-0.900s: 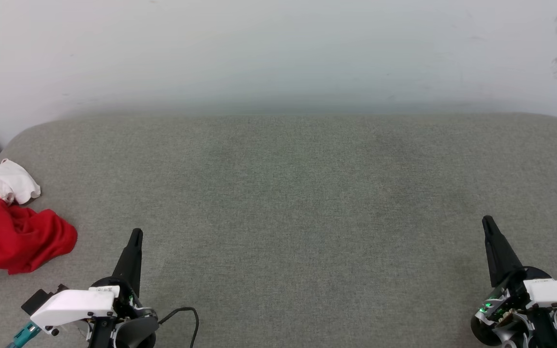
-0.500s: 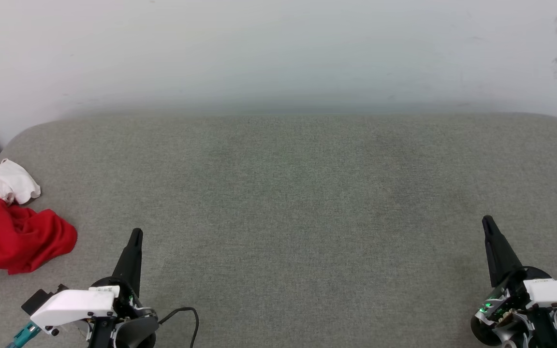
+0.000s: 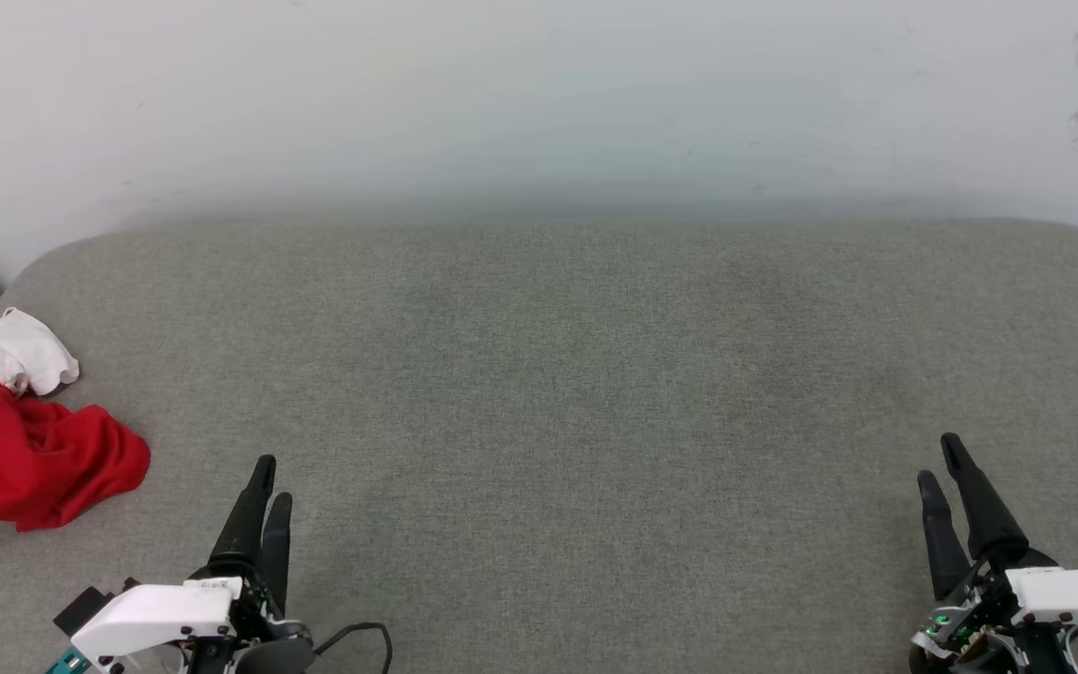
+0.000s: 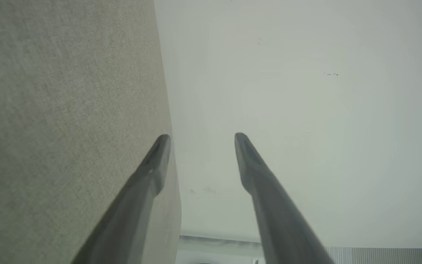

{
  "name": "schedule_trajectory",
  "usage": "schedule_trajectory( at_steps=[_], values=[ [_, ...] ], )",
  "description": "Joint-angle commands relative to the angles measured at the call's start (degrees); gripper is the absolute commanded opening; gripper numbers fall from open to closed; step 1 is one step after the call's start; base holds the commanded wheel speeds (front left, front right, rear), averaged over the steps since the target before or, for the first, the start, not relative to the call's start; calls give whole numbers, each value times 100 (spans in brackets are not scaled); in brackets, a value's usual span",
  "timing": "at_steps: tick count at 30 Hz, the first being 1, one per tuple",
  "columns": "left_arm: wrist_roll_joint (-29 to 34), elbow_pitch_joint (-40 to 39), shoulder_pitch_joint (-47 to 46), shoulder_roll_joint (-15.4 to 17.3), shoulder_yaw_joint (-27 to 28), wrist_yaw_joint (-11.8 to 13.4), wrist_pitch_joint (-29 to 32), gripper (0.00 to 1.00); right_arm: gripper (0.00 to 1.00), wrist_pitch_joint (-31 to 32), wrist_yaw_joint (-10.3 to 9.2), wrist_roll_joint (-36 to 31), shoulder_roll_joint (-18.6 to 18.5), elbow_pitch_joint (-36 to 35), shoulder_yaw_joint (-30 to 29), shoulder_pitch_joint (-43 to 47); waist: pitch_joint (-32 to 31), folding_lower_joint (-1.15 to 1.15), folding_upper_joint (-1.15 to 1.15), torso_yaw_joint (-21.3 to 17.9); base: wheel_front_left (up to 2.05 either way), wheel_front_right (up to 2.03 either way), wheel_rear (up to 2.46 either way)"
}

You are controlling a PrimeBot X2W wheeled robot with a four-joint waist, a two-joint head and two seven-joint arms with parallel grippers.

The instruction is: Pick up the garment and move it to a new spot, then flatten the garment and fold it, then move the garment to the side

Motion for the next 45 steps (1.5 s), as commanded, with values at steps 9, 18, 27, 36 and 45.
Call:
schedule_trajectory(
  at_steps=[9, 18, 27, 36, 45],
  values=[
    [98, -258, -160, 11, -359, -2, -312, 100, 100, -275, 1, -134, -12, -332, 161, -36, -3, 0, 0, -2, 0, 0, 0],
    [301, -403, -194, 12, -569, -2, -545, 100, 100, -514, 1, -339, -101, -546, 313, 32, -11, 0, 0, -3, 0, 0, 0],
    [1344, -628, -202, 13, -673, -3, -757, 100, 100, -753, 1, -1157, -217, -706, 399, 73, -20, 0, 0, 4, 0, 0, 0],
    [2570, -745, -161, 14, -773, 40, -928, 100, 100, -925, 1, -2706, -229, -917, 324, 128, -41, 0, 0, 15, 0, 0, 0],
    [3869, -727, -134, 15, -992, 188, -1105, 100, 100, -883, 1, -4139, -171, -1160, 373, 244, -63, 0, 0, 39, 0, 0, 0]
  ],
)
